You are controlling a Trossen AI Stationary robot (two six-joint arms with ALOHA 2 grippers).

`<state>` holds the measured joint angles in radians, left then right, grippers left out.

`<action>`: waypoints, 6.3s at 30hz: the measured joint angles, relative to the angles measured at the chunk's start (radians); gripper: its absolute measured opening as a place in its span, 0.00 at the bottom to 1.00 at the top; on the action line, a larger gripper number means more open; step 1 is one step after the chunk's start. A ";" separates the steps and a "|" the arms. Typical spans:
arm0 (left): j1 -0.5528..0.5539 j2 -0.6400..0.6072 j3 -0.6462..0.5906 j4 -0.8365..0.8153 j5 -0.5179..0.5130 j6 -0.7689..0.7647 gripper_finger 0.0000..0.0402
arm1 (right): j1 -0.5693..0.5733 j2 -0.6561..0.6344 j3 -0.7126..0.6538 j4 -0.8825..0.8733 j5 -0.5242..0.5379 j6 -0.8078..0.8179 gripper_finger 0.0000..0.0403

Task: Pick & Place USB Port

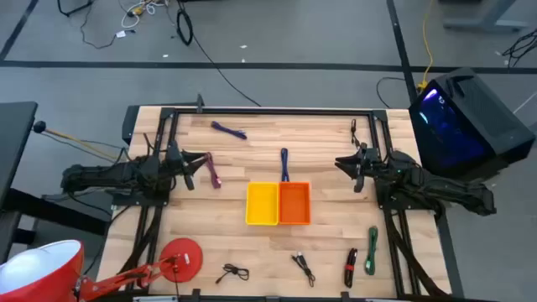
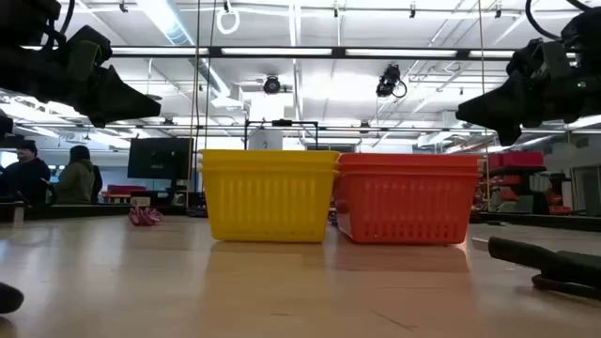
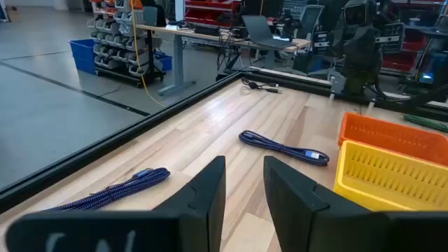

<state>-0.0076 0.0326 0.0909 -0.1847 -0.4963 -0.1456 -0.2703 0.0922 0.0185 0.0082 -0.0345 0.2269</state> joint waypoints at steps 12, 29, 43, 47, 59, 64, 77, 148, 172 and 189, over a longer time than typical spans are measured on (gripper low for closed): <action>0.000 0.000 0.000 0.000 0.000 0.000 0.26 | 0.000 0.000 0.000 0.000 0.000 0.000 0.23; 0.000 0.000 0.000 0.000 0.000 0.000 0.26 | 0.000 0.000 0.000 0.000 0.000 0.000 0.23; 0.000 0.000 -0.001 0.159 -0.023 0.084 0.26 | 0.000 0.000 0.000 0.000 0.000 0.000 0.23; 0.000 0.000 -0.001 0.158 -0.024 0.074 0.26 | 0.000 0.000 0.000 0.000 0.000 0.000 0.23; 0.000 0.000 -0.001 0.190 -0.023 0.070 0.26 | 0.000 0.000 0.000 0.000 0.000 0.000 0.23; 0.000 0.000 -0.001 0.206 -0.023 0.070 0.26 | 0.000 0.000 0.000 0.009 0.008 0.000 0.23; 0.000 0.000 -0.001 0.217 -0.026 0.079 0.26 | -0.001 -0.001 0.000 0.502 0.439 0.084 0.23; 0.000 0.000 0.000 0.210 -0.157 -0.030 0.26 | -0.512 0.853 0.513 -0.501 0.217 -0.156 0.65; 0.000 0.000 0.000 0.210 -0.157 -0.027 0.26 | -0.512 0.968 0.355 -0.384 0.279 -0.032 0.68; 0.000 0.000 0.000 0.210 -0.157 -0.027 0.26 | -0.512 0.978 0.345 -0.263 0.183 -0.090 0.08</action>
<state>-0.0078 0.0330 0.0910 0.0254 -0.6533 -0.1726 -0.7821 1.0698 0.3634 -0.2545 0.1481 0.1365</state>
